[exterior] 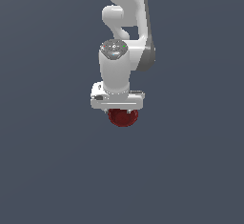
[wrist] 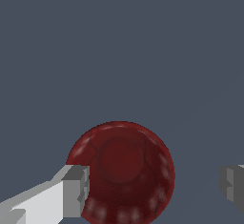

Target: Pick up the object and move it to a goal position.

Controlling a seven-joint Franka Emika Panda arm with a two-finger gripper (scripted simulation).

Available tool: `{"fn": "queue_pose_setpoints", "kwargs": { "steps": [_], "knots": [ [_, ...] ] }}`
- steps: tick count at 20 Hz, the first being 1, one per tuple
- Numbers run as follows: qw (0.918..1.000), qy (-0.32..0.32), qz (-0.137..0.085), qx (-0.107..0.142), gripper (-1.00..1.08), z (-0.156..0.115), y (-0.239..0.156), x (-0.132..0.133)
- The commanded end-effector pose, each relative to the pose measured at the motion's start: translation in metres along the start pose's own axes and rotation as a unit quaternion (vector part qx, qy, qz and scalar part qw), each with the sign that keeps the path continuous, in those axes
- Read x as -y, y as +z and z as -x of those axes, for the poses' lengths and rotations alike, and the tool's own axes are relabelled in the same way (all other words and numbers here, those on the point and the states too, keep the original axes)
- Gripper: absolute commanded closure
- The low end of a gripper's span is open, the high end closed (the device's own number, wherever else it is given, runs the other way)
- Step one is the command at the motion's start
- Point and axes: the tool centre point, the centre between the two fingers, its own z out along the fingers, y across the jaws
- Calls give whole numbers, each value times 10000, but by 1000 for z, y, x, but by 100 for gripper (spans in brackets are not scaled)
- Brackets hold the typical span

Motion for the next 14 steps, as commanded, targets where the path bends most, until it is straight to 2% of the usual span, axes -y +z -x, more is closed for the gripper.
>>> {"fn": "queue_pose_setpoints", "kwargs": {
  "steps": [1,9,14],
  "knots": [
    [10000,0,0,0,-20,0,0,0],
    [10000,-27,-67,-57,-20,-5,-6,4],
    [10000,-4,-38,20,-20,-4,-2,8]
  ]
}}
